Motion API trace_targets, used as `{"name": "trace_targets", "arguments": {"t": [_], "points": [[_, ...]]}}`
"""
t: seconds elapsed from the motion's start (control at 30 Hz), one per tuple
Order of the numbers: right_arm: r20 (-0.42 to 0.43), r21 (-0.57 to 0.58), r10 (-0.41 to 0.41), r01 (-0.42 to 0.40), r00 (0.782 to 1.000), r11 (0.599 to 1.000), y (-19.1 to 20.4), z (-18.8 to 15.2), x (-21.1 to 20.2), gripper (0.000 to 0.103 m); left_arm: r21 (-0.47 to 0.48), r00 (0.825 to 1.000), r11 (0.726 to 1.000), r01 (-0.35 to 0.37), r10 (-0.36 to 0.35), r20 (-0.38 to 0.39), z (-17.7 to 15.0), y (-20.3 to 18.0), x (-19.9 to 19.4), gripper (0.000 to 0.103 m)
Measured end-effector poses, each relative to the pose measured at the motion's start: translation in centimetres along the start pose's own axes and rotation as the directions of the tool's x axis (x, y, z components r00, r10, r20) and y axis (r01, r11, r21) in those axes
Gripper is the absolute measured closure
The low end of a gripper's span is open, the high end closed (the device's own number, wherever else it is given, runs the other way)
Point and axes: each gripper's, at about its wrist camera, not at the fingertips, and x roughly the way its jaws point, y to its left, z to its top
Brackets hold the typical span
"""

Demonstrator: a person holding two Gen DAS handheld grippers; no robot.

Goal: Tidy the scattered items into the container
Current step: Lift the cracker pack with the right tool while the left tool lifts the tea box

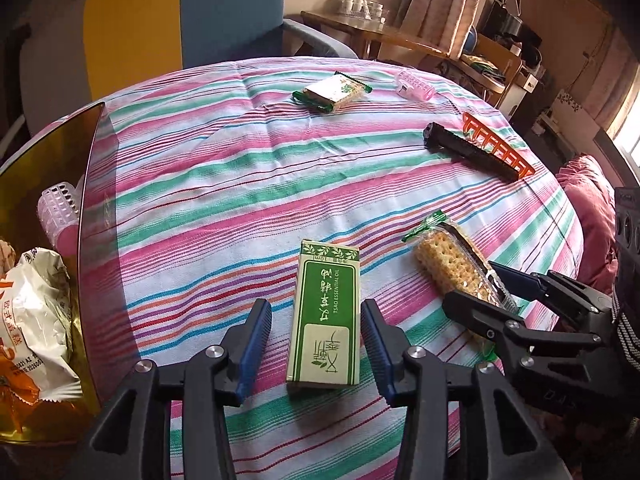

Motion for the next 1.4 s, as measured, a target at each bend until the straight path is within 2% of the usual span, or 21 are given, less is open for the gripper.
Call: {"name": "trace_targets", "arguments": {"t": [0.13, 0.27, 0.3, 0.37, 0.43, 0.6, 1.4], "points": [[0.003, -0.009, 0.005, -0.005, 1.0, 1.0, 0.5, -0.1, 0.1, 0.035, 0.02, 1.0, 1.0, -0.023, 0.023, 0.007, -0.3, -0.3, 0.1, 0.062], [0.012, -0.035, -0.032, 0.032, 0.999, 0.999, 1.1, -0.3, 0.2, 0.034, 0.041, 0.999, 0.998, -0.047, 0.046, 0.014, -0.5, -0.7, 0.1, 0.071], [0.016, -0.042, -0.047, 0.048, 0.999, 0.998, 1.2, -0.4, 0.2, 0.036, 0.046, 0.999, 0.998, -0.053, 0.052, 0.016, -0.6, -0.8, 0.1, 0.071], [0.024, -0.056, -0.076, 0.077, 0.997, 0.995, 1.2, -0.6, 0.1, 0.049, 0.056, 0.998, 0.996, -0.065, 0.064, 0.02, -0.7, -0.9, 0.2, 0.071], [0.029, -0.06, -0.09, 0.092, 0.996, 0.994, 1.0, -0.7, -0.1, 0.053, 0.066, 0.997, 0.995, -0.077, 0.075, 0.024, -0.8, -1.1, 0.2, 0.071], [0.027, -0.067, -0.105, 0.106, 0.994, 0.992, 1.4, -0.9, -0.4, 0.054, 0.055, 0.998, 0.997, -0.062, 0.06, 0.031, -1.4, -0.9, -0.2, 0.071], [0.032, -0.104, -0.136, 0.138, 0.99, 0.985, 4.2, -2.1, -0.8, 0.054, 0.052, 0.992, 0.996, -0.076, 0.071, 0.105, -2.9, -0.6, -3.2, 0.072]]}}
